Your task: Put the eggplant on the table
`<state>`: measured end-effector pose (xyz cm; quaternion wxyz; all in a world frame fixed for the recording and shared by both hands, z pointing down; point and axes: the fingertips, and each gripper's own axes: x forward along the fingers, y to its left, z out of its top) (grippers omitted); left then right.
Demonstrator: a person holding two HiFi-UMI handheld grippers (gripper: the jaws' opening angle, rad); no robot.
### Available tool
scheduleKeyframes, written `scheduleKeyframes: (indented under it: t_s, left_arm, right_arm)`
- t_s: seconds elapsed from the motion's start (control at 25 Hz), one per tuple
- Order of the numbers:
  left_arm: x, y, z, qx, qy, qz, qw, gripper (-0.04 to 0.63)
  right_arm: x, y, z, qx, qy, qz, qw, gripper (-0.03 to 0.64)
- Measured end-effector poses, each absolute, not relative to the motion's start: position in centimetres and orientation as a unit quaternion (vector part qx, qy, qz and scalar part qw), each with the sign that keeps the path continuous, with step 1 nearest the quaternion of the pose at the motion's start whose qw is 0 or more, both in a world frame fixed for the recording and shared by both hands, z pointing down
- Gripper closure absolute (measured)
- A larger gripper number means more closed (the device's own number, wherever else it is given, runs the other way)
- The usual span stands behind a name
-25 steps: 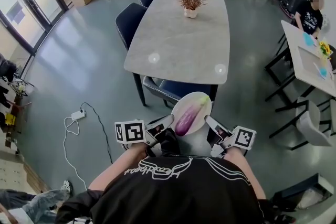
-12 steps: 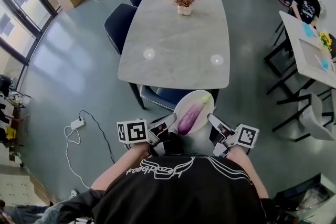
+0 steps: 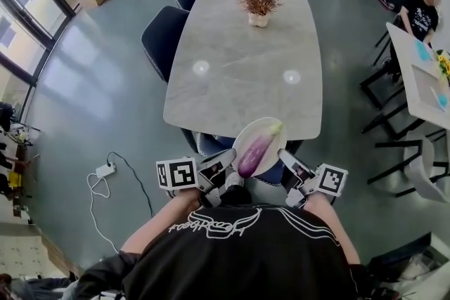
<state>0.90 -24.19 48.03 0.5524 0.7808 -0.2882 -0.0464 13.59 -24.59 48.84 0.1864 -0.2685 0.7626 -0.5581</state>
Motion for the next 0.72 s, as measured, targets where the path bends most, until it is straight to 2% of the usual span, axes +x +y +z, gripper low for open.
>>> scheduleKeyframes:
  t_s: [0.72]
  left_arm:
    - [-2.9,-33.8,47.1,0.781,-0.271,-0.049,0.56,0.575]
  right_arm:
    - [9.8,-33.6,47.5,-0.293,0.757,-0.555,0.181,0.592]
